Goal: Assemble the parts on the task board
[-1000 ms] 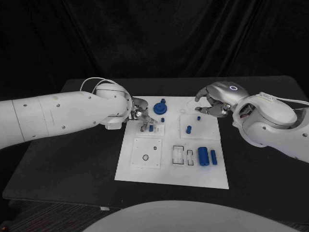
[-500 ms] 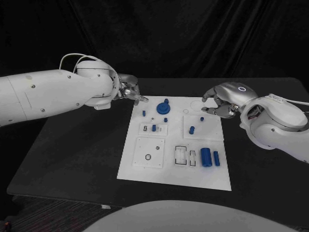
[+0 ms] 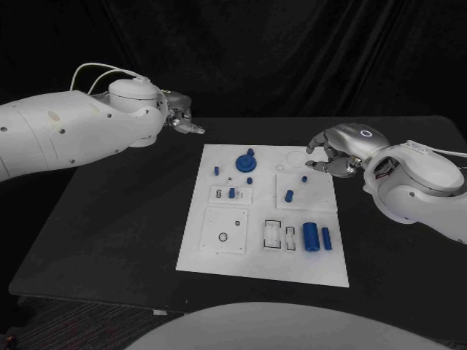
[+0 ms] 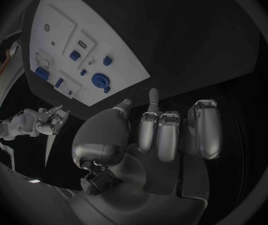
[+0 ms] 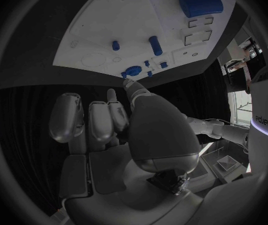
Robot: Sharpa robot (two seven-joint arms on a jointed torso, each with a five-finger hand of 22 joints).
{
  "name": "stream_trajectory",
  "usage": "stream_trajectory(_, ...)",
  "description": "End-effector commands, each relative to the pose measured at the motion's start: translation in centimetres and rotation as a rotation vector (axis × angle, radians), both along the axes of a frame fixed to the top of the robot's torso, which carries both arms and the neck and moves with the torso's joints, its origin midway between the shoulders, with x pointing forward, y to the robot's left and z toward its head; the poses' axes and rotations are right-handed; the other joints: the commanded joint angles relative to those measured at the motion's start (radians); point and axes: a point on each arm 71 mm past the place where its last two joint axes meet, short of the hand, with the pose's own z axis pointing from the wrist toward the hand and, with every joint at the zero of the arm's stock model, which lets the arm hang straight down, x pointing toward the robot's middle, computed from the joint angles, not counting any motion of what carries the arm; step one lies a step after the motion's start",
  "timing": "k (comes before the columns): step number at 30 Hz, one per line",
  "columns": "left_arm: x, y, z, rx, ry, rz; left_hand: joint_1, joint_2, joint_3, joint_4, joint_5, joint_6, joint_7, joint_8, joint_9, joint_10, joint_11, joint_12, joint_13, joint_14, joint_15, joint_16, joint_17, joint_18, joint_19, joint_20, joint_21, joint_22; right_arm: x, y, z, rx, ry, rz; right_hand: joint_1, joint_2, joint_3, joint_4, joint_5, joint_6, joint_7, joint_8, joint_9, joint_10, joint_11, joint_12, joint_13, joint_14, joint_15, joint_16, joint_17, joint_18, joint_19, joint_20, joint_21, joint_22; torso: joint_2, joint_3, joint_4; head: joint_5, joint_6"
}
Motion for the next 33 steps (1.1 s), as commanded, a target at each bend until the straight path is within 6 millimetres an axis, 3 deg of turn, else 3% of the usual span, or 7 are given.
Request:
stream_trajectory(1,0.6,-0.1,0.0,-0.036,-0.019,-0.017,0.008,0.011,-0.005,0.013,-0.004,-0.044,0.022,-0.04,-0.069,-0.076,0.022,-0.129,0.138,0.017,0.02,-0.114,0.193,0.031,-0.05,0.007,-0.076,0.166,0.0,-0.2,-0.1,-0.013,0.007,-0.007,0.003,0.005,0.001,0.007,0.004,0.005,0.0,0.004,-0.002,-0.009,-0.001,-0.008,-0.014,0.004,0.004,-0.012,-0.015,0.015,-0.008,0.0,-0.014,0.145,0.002,-0.0029,-0.0013,0.006,0.0)
stream_trajectory(4,1.4,0.0,-0.1,0.01,-0.102,-0.074,0.057,0.006,-0.008,0.015,-0.003,-0.153,0.039,-0.043,-0.248,-0.148,0.039,-0.228,0.083,-0.037,0.033,-0.204,0.146,0.044,-0.11,0.029,-0.154,0.149,0.0,-0.3,-0.2,-0.017,0.009,-0.011,0.007,0.008,0.005,0.017,0.009,0.014,-0.003,0.006,-0.013,-0.028,-0.004,-0.069,-0.072,-0.027,0.001,-0.117,-0.152,0.03,-0.035,-0.002,-0.107,0.117,0.005,-0.0052,-0.0012,0.004,0.0)
stream_trajectory(12,2.3,-0.7,-0.6,0.194,-0.239,-0.326,0.086,-0.011,-0.026,0.031,-0.005,-0.266,0.001,-0.043,-0.382,-0.163,0.001,-0.247,0.071,-0.056,0.01,-0.23,0.131,0.049,-0.127,0.032,-0.174,0.146,0.1,-0.6,-0.3,-0.025,0.016,-0.015,0.004,0.012,0.01,0.032,0.017,0.038,-0.006,-0.006,-0.033,-0.031,-0.009,-0.139,-0.136,-0.052,0.0,-0.276,-0.321,0.054,-0.07,-0.003,-0.278,0.052,0.002,-0.0068,0.0009,0.002,0.0)
stream_trajectory(15,2.3,-0.9,-0.8,0.247,-0.274,-0.446,0.109,-0.002,-0.018,0.032,-0.005,-0.359,-0.062,-0.045,-0.463,-0.183,-0.013,-0.262,0.067,-0.076,-0.001,-0.247,0.124,0.053,-0.143,0.034,-0.194,0.141,0.1,-0.6,-0.3,-0.028,0.018,-0.015,-0.002,0.015,0.009,0.038,0.016,0.041,-0.007,-0.009,-0.037,-0.03,-0.01,-0.146,-0.141,-0.051,-0.001,-0.299,-0.343,0.057,-0.072,-0.003,-0.302,0.041,0.001,-0.0039,-0.002,0.003,0.0)
stream_trajectory(23,2.2,-0.2,-1.7,0.217,-0.151,-0.423,0.123,0.025,-0.009,0.067,-0.004,-0.204,-0.032,-0.006,-0.523,-0.422,-0.01,-0.451,-0.018,-0.286,0.005,-0.461,0.027,0.067,-0.194,0.049,-0.275,0.121,0.1,-0.7,-0.3,-0.034,0.024,-0.016,-0.01,0.021,0.009,0.047,0.017,0.048,-0.008,-0.014,-0.044,-0.029,-0.013,-0.157,-0.15,-0.054,-0.002,-0.348,-0.39,0.063,-0.079,-0.004,-0.357,0.017,0.004,-0.0054,-0.001,0.005,0.0)
stream_trajectory(29,1.6,0.7,-2.6,-0.018,0.05,-0.177,0.112,0.0,-0.059,0.072,-0.004,0.006,-0.029,0.201,-0.362,0.087,-0.019,0.077,0.241,0.08,-0.013,-0.014,0.235,-0.038,0.144,0.016,0.262,0.264,0.1,-1.0,-0.4,-0.04,0.029,-0.022,-0.008,0.027,0.013,0.047,0.021,0.051,-0.009,-0.015,-0.046,-0.029,-0.013,-0.163,-0.154,-0.05,-0.003,-0.354,-0.39,0.064,-0.077,-0.005,-0.366,0.012,0.006,-0.0057,-0.0028,0.006,0.0)
stream_trajectory(33,0.8,1.0,-3.5,-0.174,0.22,-0.008,0.1,0.001,-0.099,0.096,-0.006,0.021,-0.033,0.282,-0.251,0.116,-0.035,0.116,0.263,0.105,-0.031,0.036,0.263,-0.038,0.144,-0.019,0.262,0.264,0.1,-1.2,-0.4,-0.044,0.032,-0.026,-0.004,0.031,0.017,0.045,0.033,0.054,-0.01,-0.017,-0.049,-0.028,-0.014,-0.164,-0.154,-0.046,-0.003,-0.359,-0.391,0.064,-0.074,-0.005,-0.372,0.008,0.008,-0.0075,-0.0051,0.009,0.0)
